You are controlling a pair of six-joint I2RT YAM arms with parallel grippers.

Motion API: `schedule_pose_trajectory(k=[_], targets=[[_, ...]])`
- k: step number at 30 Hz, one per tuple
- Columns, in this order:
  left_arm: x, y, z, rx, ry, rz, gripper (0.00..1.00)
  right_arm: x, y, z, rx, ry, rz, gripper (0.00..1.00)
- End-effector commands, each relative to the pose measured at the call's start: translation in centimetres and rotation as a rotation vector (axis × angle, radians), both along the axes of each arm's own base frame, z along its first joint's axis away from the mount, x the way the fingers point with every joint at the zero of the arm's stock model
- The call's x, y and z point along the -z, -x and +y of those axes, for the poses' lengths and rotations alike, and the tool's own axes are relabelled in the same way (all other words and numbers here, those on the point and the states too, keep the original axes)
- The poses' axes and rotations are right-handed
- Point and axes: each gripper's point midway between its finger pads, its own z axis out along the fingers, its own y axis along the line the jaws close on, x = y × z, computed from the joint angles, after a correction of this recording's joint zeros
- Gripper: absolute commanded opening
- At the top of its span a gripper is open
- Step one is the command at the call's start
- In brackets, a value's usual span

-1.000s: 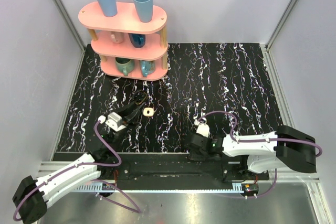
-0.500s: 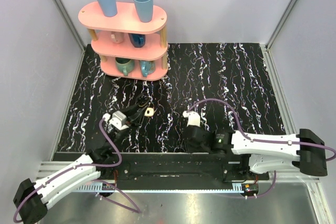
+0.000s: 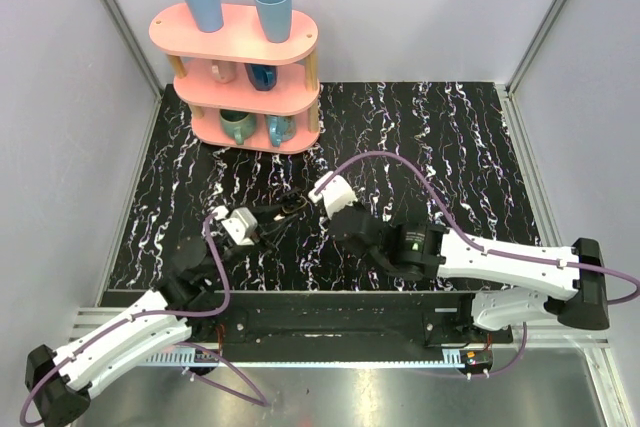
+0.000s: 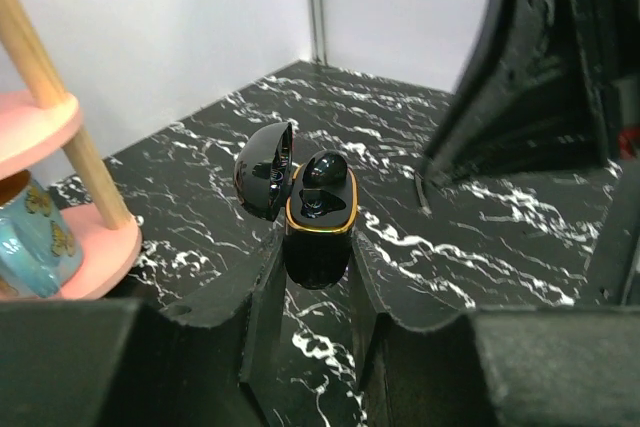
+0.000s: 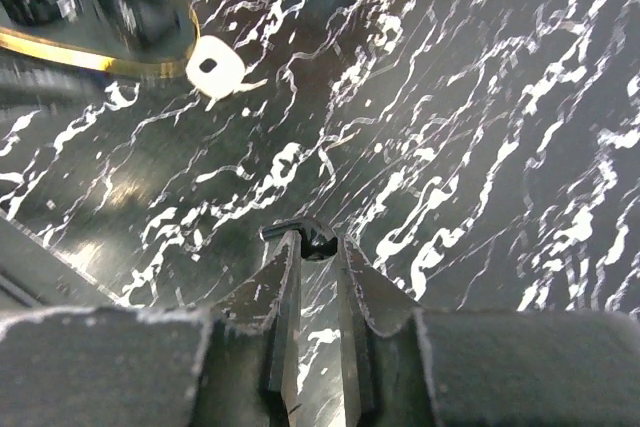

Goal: Insert the wireless bluetooth earbuds into the charging case
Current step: Place the earbud in the charging case.

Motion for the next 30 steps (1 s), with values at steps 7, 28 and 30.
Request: schedule_pose_trajectory(k=[7, 28, 30], targets=[[-0.1, 1.8, -1.4, 0.131, -0.109, 0.067, 0.0, -8.5, -2.5, 2.3, -0.099, 0.044, -0.279, 0.05], [-0.4, 0.5, -3.2, 0.142, -0.135, 0.168, 0.0, -8.6, -1.3, 6.2, -0.199, -0.012, -0.29, 0.06], [-0.4, 0.3, -3.1, 0.13, -0.123, 0.162, 0.0, -8.4, -1.4, 6.3, -0.19, -0.006, -0.289, 0.06]])
